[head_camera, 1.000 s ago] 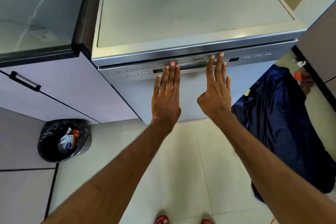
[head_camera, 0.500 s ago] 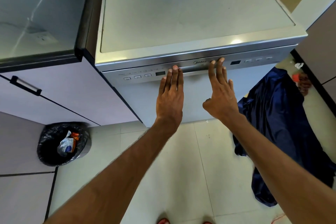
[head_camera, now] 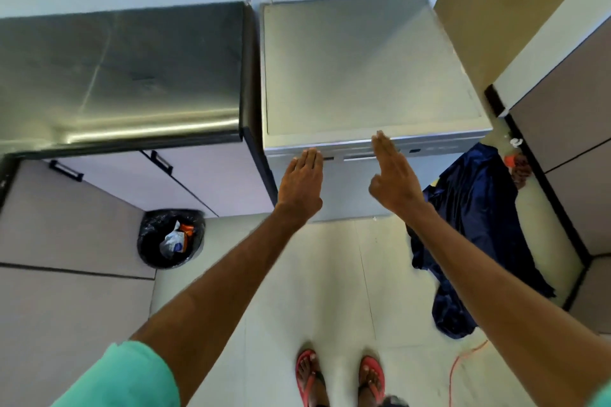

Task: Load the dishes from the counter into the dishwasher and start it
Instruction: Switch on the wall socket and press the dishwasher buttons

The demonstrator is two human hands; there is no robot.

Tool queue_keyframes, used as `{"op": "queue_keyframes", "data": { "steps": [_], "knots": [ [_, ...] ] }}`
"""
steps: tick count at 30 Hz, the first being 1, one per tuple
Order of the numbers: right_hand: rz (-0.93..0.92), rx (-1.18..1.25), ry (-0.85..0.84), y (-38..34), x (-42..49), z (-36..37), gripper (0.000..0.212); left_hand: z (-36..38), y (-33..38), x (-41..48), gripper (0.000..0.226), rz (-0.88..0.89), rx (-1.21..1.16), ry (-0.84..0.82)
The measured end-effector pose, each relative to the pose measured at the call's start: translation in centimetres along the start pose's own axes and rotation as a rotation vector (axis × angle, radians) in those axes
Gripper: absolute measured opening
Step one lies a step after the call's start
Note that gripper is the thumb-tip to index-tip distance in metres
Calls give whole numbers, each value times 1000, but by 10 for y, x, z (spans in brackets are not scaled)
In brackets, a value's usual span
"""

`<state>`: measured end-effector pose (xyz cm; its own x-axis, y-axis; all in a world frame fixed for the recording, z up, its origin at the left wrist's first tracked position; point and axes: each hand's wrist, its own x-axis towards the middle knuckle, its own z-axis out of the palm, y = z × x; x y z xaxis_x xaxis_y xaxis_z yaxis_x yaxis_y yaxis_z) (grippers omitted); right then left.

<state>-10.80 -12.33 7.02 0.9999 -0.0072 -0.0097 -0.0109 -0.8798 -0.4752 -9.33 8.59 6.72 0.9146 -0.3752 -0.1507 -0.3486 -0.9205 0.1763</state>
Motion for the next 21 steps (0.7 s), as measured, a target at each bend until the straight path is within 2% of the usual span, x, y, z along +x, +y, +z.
{"op": "queue_keyframes", "data": {
  "steps": [3, 6, 8, 14, 18, 21],
  "knots": [
    [30, 45, 18, -33, -8, -24, 83, -35, -7, -18, 82, -19, -54, 29],
    [77, 133, 87, -60, -9, -41, 68, -65, -14, -32, 38, -71, -81, 39],
    [54, 185, 157, -71, -6, -43, 57, -78, -20, -32, 25, -89, -91, 63],
    [-5, 268, 194, -89, 29, -38, 41, -109, -45, -1, 13, -125, -85, 58],
    [-16, 313, 174, -93, 82, -33, 26, -128, -60, 44, 22, -163, -98, 34],
    [57, 313, 155, -96, 131, -33, 15, -140, -70, 81, 28, -223, -129, 26]
  ]
}}
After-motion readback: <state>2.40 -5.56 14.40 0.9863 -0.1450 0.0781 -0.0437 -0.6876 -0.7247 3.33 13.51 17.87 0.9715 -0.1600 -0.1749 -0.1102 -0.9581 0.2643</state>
